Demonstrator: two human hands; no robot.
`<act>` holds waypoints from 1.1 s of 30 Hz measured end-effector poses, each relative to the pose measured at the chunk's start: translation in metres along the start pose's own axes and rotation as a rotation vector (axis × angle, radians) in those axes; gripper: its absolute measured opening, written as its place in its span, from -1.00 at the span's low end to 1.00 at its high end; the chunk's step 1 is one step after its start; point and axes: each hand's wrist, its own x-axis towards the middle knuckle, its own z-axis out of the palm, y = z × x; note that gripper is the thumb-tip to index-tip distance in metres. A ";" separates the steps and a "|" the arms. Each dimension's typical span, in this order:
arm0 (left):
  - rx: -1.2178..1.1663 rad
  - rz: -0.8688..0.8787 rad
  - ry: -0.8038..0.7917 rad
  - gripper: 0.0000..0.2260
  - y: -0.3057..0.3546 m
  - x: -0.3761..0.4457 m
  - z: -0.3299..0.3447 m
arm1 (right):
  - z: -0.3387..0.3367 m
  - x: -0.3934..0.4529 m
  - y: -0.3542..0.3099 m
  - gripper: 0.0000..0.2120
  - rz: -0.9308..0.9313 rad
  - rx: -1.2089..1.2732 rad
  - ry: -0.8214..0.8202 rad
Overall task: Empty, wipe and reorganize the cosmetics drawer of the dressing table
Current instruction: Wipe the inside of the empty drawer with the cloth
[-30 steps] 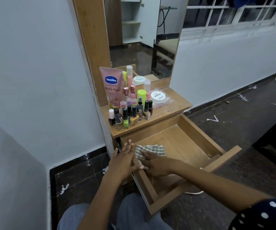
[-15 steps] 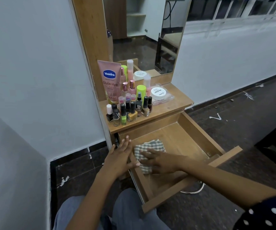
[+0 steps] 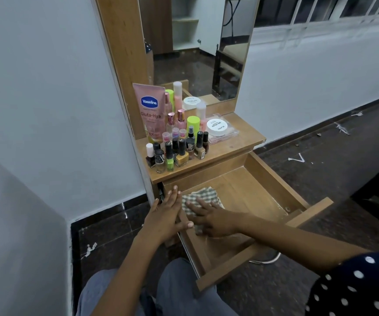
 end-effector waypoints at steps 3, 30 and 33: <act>-0.011 0.007 0.008 -0.21 -0.001 0.000 0.002 | -0.001 -0.024 0.014 -0.42 -0.164 0.014 -0.075; -0.047 0.009 0.014 -0.22 -0.002 0.001 0.003 | -0.005 -0.061 0.076 -0.38 0.140 0.346 -0.016; -0.040 0.012 0.005 -0.20 -0.002 0.001 0.003 | -0.009 -0.049 0.040 -0.43 -0.007 0.318 -0.056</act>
